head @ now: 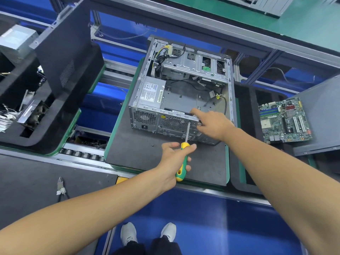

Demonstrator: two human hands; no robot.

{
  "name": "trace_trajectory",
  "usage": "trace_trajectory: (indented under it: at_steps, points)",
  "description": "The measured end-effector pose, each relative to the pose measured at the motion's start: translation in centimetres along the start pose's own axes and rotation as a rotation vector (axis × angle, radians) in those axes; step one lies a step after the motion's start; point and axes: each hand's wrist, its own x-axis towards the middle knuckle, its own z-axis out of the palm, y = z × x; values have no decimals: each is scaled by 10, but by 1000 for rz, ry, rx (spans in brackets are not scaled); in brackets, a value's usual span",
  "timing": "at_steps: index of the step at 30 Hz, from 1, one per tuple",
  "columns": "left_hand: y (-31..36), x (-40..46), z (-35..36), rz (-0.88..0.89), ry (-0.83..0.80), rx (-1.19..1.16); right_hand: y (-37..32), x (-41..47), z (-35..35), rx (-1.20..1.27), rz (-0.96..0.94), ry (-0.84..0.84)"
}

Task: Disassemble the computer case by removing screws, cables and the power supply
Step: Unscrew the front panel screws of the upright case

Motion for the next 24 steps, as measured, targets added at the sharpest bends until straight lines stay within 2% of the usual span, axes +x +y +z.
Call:
trace_trajectory:
  at_steps: [7, 19, 24]
  points:
    - [-6, 4, -2, 82, 15, -31, -1, -1, -2, 23, 10, -9]
    - [-6, 2, -5, 68, -47, 69, -2, -1, -2, 22, 8, -10]
    - [0, 1, -4, 45, -60, 24, -3, -1, -2, 36, 18, -13]
